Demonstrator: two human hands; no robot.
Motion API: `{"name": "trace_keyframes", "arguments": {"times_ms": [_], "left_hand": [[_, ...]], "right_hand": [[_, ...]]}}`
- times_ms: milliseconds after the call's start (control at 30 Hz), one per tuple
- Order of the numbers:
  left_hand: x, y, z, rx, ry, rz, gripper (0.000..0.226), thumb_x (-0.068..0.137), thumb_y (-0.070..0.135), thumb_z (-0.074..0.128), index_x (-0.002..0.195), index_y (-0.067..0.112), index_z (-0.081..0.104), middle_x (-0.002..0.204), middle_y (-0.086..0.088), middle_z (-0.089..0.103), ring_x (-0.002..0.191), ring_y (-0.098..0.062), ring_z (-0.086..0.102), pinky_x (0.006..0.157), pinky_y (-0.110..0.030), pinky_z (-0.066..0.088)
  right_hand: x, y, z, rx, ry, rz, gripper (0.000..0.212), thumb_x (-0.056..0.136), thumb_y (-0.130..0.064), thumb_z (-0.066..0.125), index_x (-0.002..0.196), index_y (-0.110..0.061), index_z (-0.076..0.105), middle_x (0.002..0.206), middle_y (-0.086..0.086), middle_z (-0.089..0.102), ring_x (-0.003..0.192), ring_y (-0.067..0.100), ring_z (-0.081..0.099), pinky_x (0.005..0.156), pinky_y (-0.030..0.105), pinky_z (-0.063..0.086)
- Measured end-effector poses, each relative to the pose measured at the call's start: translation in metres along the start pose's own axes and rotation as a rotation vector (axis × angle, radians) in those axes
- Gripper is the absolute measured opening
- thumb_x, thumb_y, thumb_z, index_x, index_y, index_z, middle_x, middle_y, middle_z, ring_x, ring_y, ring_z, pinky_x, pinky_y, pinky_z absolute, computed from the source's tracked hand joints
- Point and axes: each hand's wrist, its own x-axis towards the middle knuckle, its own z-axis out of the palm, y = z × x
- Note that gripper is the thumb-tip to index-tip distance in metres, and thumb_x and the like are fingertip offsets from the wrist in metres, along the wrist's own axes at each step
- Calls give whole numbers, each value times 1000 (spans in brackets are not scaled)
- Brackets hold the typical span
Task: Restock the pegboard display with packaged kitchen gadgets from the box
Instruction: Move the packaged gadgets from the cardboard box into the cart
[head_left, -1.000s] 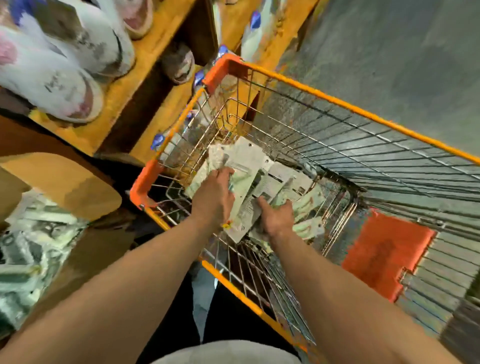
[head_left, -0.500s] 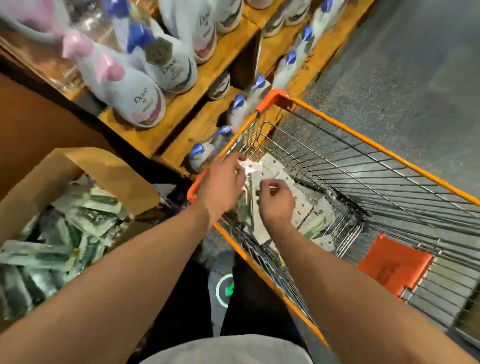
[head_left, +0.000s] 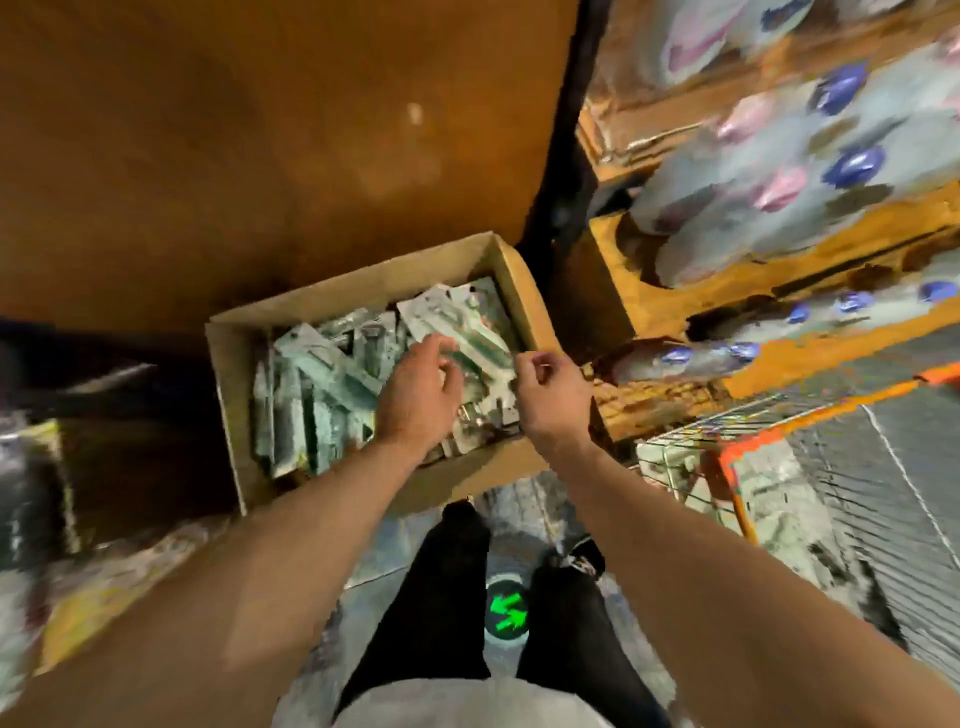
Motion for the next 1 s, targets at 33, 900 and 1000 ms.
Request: {"name": "trace_keyframes", "arguments": {"times_ms": [33, 900, 1000], "left_hand": [[-2, -17, -5, -3, -7, -49, 22, 105, 27, 58, 127, 26, 61, 115, -1, 70, 85, -24, 68, 76, -42, 58], [56, -163, 7, 260, -132, -271, 50, 103, 43, 59, 150, 29, 50, 155, -4, 29, 139, -33, 38, 100, -49, 54], [61, -163, 13, 202, -64, -248, 34, 104, 40, 58, 133, 23, 63, 146, -7, 39, 132, -33, 43, 93, -47, 54]], "right_hand": [[0, -3, 15, -24, -40, 6, 22, 101, -35, 54, 94, -17, 64, 71, -8, 62, 71, 15, 63, 59, 22, 40], [59, -3, 166, -790, -111, -256, 48, 98, -36, 50, 142, -15, 49, 139, 10, 51, 124, 32, 49, 105, 44, 41], [77, 8, 158, -887, -98, -213, 68, 99, -47, 54, 155, -18, 31, 162, 12, 32, 147, 35, 29, 120, 46, 26]]}}
